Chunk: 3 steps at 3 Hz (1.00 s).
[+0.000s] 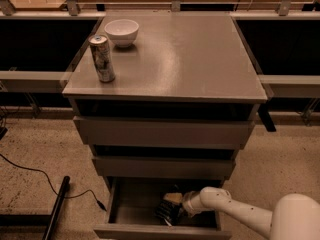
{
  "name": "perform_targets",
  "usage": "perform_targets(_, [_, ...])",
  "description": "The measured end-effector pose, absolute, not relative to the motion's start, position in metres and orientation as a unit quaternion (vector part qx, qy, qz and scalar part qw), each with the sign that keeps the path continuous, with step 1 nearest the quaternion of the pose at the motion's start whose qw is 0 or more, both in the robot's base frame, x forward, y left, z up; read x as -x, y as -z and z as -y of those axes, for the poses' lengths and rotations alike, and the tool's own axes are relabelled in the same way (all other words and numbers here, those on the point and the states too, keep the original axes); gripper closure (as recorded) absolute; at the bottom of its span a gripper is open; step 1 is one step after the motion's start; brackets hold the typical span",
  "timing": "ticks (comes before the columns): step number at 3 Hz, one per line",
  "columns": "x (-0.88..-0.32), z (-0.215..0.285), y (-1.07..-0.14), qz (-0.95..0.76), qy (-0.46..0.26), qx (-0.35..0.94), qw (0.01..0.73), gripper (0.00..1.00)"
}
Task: Pick blue chip bag from bottom drawer and place on counter
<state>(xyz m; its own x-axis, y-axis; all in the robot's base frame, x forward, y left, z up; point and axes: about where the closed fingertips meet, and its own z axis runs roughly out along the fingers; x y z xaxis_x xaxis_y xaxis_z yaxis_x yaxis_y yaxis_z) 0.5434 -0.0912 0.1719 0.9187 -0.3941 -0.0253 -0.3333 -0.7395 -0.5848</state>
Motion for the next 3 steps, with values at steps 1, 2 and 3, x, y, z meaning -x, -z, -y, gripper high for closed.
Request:
perform_targets(1, [-0.546,0.096,-0.156,-0.205,0.045,0.93,0.301,0.14])
perform_targets(2, [-0.549,0.095,-0.142,-0.21,0.038,0.93,0.3,0.21])
perform_targets(3, [-0.55,0.095,-0.135,-0.214,0.033,0.928,0.303,0.39])
